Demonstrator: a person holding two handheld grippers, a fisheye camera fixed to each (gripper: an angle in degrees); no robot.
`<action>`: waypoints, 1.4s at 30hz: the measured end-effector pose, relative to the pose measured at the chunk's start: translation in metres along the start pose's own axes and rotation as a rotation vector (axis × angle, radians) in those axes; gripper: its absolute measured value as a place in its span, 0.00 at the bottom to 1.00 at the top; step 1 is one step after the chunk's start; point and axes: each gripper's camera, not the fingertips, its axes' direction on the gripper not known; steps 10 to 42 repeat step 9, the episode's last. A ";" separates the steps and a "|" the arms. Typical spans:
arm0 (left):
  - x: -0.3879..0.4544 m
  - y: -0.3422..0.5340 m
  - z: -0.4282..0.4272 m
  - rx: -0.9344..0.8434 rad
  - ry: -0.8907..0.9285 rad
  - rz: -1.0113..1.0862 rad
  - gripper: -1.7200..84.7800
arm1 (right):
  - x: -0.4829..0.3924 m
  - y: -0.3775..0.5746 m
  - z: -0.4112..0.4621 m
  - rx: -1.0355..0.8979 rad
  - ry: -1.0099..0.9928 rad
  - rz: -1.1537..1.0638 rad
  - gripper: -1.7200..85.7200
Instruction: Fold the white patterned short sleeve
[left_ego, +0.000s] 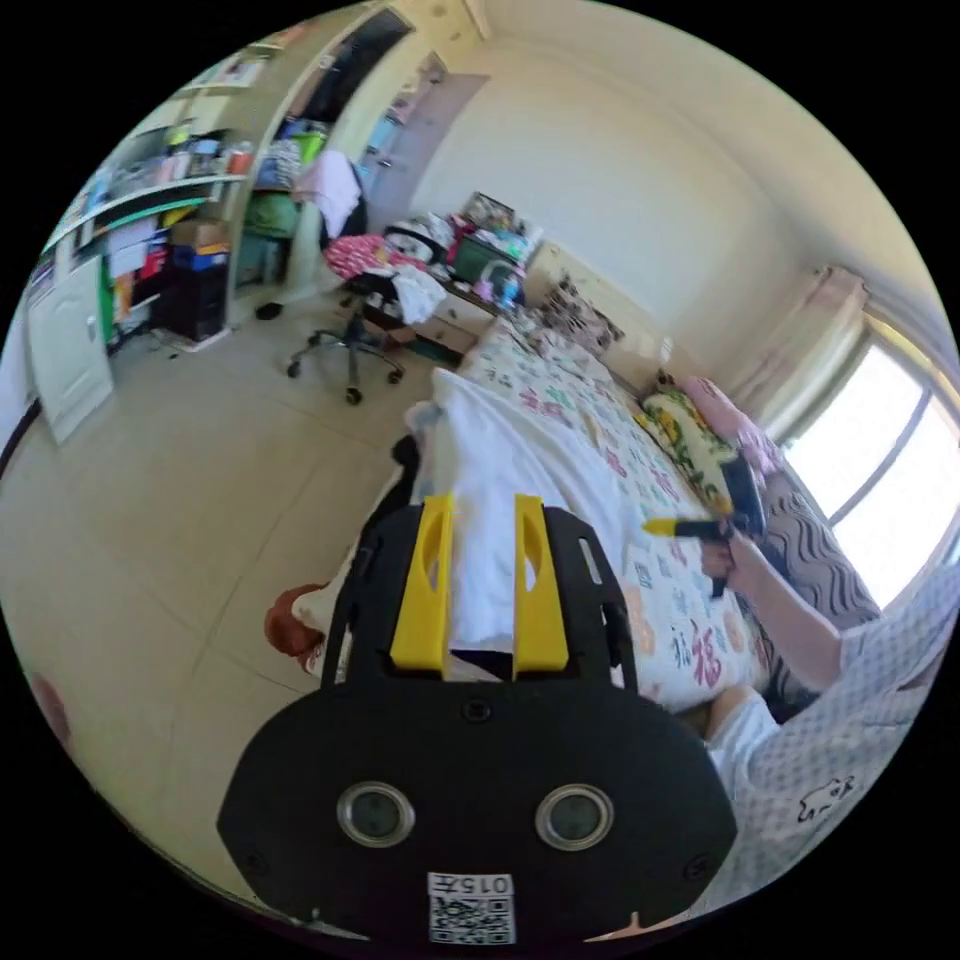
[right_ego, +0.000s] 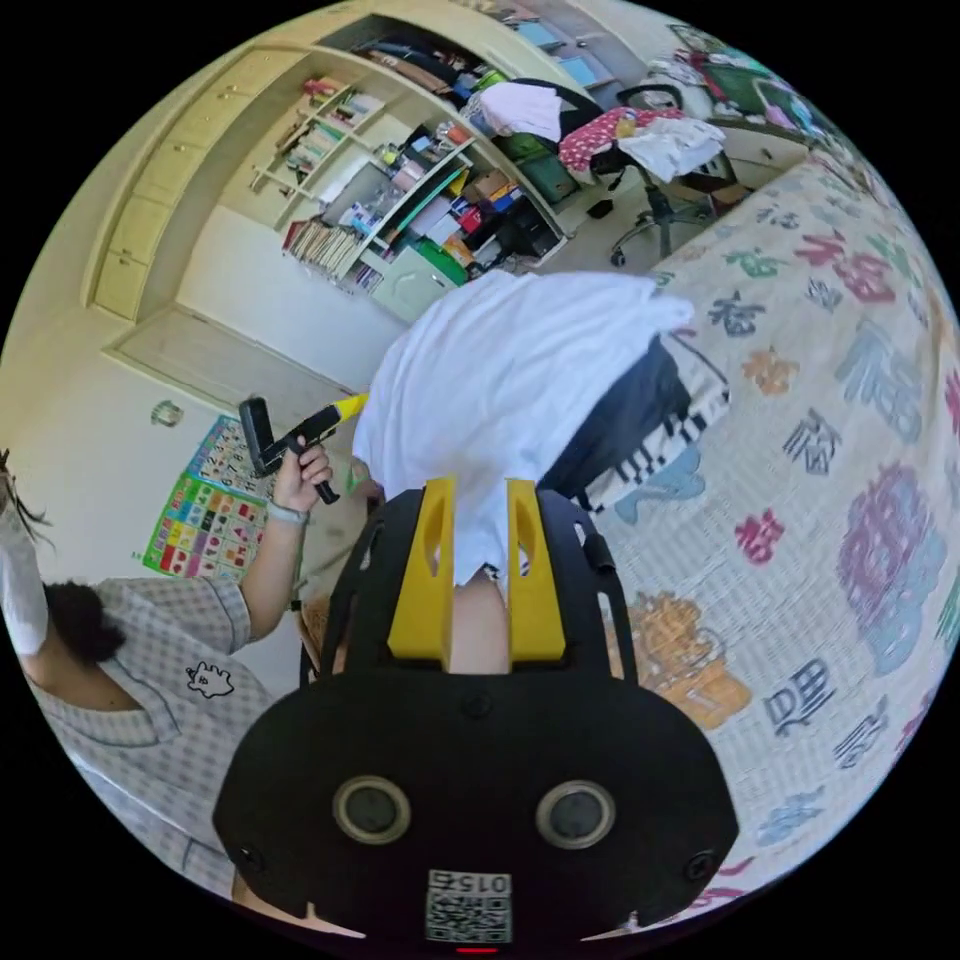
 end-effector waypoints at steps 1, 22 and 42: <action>-0.017 0.012 -0.010 0.073 -0.036 -0.071 0.13 | 0.009 0.019 -0.003 0.033 -0.021 0.041 0.11; -0.094 0.074 0.030 0.118 0.339 -0.390 0.11 | 0.027 0.081 -0.038 0.100 -0.056 0.105 0.11; -0.094 0.074 0.030 0.118 0.339 -0.390 0.11 | 0.027 0.081 -0.038 0.100 -0.056 0.105 0.11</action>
